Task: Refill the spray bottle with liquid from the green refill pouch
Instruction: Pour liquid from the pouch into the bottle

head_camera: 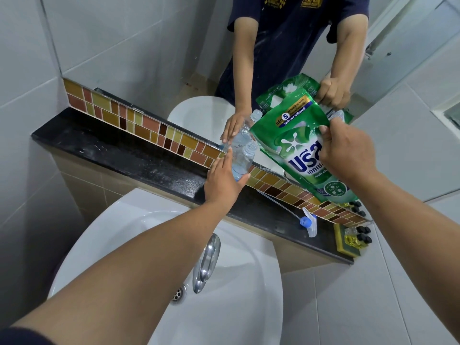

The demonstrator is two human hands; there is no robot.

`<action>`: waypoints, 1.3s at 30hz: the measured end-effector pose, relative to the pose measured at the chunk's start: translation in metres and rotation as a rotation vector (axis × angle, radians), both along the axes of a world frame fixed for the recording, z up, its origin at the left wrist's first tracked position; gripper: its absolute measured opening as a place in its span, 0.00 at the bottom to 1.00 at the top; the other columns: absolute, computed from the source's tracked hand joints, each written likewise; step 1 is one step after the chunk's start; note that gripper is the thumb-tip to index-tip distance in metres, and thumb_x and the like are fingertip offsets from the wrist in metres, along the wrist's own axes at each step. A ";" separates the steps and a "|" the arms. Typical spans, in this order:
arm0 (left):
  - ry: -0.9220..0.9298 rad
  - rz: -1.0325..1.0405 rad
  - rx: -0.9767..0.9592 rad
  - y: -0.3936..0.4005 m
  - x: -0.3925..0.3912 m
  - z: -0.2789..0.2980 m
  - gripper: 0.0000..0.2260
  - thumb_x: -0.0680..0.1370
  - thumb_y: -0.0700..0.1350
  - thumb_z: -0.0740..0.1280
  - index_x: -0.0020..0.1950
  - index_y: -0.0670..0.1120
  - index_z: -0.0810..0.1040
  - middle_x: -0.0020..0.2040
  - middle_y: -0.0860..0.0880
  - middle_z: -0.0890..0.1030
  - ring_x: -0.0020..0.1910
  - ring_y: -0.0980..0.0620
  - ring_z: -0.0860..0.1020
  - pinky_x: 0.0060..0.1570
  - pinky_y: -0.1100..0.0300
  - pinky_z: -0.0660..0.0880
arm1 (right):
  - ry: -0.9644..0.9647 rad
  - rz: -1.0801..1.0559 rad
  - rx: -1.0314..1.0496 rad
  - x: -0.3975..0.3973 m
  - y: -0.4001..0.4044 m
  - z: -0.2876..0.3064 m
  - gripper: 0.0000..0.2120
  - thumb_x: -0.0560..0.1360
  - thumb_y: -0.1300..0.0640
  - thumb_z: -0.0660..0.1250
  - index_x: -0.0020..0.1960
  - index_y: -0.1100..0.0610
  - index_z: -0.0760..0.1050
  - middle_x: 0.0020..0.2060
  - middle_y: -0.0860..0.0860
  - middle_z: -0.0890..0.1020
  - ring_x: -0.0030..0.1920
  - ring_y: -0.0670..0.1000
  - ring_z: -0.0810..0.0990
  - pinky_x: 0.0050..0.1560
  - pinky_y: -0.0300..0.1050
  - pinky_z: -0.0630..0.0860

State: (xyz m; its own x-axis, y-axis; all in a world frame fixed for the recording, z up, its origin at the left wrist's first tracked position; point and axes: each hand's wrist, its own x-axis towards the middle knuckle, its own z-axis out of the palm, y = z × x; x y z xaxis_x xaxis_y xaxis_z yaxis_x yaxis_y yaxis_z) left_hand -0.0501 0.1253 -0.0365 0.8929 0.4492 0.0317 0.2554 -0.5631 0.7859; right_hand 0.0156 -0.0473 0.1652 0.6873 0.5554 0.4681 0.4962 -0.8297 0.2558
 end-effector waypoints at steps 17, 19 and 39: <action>-0.018 0.003 -0.004 0.000 0.000 -0.002 0.42 0.76 0.65 0.67 0.82 0.53 0.51 0.79 0.49 0.63 0.78 0.46 0.61 0.68 0.46 0.72 | -0.016 0.000 0.075 -0.002 0.001 -0.009 0.13 0.81 0.53 0.54 0.40 0.56 0.59 0.30 0.52 0.67 0.27 0.56 0.63 0.29 0.44 0.52; -0.019 -0.001 -0.009 0.000 0.000 -0.002 0.42 0.76 0.65 0.67 0.82 0.53 0.51 0.79 0.49 0.63 0.78 0.46 0.61 0.68 0.46 0.71 | -0.013 -0.005 0.097 -0.003 0.001 -0.012 0.13 0.82 0.53 0.55 0.40 0.56 0.60 0.30 0.52 0.67 0.27 0.55 0.63 0.28 0.44 0.51; -0.014 0.000 -0.013 0.001 0.000 -0.002 0.41 0.76 0.65 0.67 0.82 0.52 0.51 0.79 0.49 0.63 0.78 0.46 0.61 0.69 0.46 0.70 | 0.024 -0.040 0.190 -0.012 -0.003 -0.025 0.12 0.82 0.56 0.57 0.41 0.57 0.60 0.30 0.53 0.68 0.27 0.56 0.65 0.28 0.46 0.60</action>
State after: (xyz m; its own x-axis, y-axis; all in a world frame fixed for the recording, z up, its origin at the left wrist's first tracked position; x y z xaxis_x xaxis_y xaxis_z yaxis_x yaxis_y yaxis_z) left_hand -0.0502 0.1265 -0.0383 0.8924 0.4496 0.0385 0.2442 -0.5530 0.7966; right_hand 0.0038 -0.0501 0.1405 0.7189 0.4309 0.5455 0.4662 -0.8809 0.0814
